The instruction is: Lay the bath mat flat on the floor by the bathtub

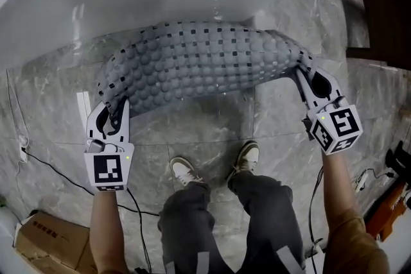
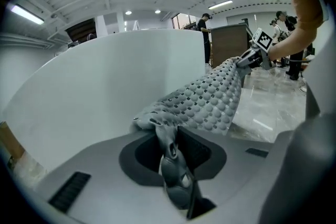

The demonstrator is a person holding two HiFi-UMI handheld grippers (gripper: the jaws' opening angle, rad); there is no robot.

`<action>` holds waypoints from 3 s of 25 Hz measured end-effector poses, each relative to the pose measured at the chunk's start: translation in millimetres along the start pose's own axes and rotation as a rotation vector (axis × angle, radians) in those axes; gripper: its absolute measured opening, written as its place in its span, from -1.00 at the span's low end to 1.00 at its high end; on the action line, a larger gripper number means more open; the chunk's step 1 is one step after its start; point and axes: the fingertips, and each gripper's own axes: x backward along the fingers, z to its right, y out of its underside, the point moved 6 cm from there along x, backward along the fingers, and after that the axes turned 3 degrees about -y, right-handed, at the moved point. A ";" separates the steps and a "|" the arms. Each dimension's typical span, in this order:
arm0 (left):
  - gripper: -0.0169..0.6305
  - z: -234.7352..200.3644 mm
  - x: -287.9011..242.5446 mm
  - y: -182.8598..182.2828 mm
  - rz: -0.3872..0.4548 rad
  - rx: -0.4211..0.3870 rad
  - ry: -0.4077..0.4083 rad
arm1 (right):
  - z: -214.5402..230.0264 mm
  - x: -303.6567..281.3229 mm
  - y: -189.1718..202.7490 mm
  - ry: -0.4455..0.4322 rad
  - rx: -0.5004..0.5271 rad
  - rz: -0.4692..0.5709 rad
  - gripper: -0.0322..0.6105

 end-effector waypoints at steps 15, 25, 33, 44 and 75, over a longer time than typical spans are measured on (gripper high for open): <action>-0.71 -0.4 -67.7 107.6 0.083 -0.030 0.021 | -16.3 -89.7 76.0 0.008 0.117 0.155 -0.71; -0.71 18.5 -92.6 210.9 -0.110 0.258 0.162 | -18.8 -129.8 201.0 -0.128 -0.109 -0.144 -0.71; -0.71 45.0 -90.6 261.8 -0.311 0.284 0.233 | -33.5 -135.3 264.4 -0.158 -0.215 -0.350 -0.64; -0.65 29.2 -116.5 278.8 -0.437 0.344 0.216 | -36.4 -156.7 282.2 -0.236 -0.217 -0.527 -0.45; -0.93 30.9 -102.1 225.7 -0.087 0.080 -0.169 | -23.8 -146.5 210.9 0.043 0.040 -0.156 -0.89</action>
